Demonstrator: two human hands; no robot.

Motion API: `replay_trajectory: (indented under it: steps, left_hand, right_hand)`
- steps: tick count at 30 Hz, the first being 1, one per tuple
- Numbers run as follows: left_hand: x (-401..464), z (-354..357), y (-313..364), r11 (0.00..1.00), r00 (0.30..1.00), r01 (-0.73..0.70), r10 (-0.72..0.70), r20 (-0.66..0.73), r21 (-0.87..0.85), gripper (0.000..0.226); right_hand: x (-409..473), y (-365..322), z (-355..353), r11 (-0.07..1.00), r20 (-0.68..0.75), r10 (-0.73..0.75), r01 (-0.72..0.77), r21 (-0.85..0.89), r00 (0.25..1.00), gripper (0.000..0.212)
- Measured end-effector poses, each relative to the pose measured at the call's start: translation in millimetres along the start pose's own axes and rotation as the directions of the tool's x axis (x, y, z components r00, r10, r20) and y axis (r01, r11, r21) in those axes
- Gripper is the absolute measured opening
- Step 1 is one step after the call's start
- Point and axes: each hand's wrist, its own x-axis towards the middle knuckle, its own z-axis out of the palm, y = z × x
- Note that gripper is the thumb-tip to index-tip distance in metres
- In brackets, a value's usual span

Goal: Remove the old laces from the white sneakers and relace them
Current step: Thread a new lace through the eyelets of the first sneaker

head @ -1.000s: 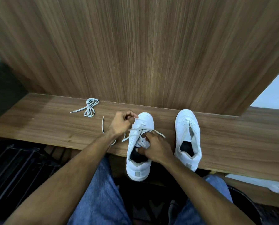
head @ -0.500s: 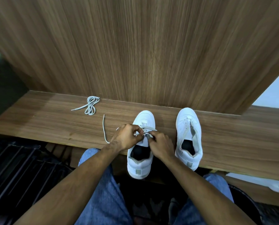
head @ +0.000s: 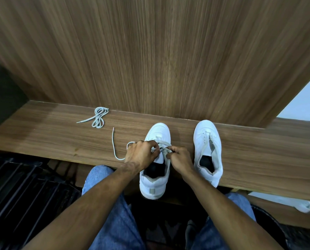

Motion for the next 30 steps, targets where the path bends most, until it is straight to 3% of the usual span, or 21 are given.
replay_trajectory:
  steps: [11, 17, 22, 26, 30]
  left_hand:
    - [0.9, 10.5, -4.2, 0.998, 1.0, -0.014, 0.013, -0.028, -0.054, 0.023]
    - [2.4, 16.3, -1.2, 1.0, 0.999, 0.005, -0.006, -0.046, -0.026, 0.025]
    - [7.3, 16.6, -1.2, 1.0, 0.997, -0.008, 0.006, -0.078, -0.021, 0.023]
    - [12.8, 21.4, -5.2, 0.996, 0.991, -0.073, 0.067, -0.113, -0.049, 0.02]
    - [8.6, 21.9, -12.1, 0.996, 0.992, -0.066, 0.06, -0.112, -0.052, 0.019]
  right_hand:
    - [0.7, 0.7, -0.3, 0.999, 0.012, 0.027, -0.028, 0.045, 1.0, 0.017]
    - [1.5, 0.9, -2.0, 0.999, 0.06, 0.026, -0.024, -0.034, 0.998, 0.016]
    - [5.6, -5.3, -8.9, 0.996, 0.048, 0.069, -0.072, 0.057, 0.996, 0.02]
    - [14.1, -2.5, -7.2, 0.988, 0.069, -0.053, 0.062, -0.139, 0.996, 0.018]
    - [15.6, -12.4, -8.6, 0.916, 0.078, -0.086, 0.11, -0.386, 0.993, 0.02]
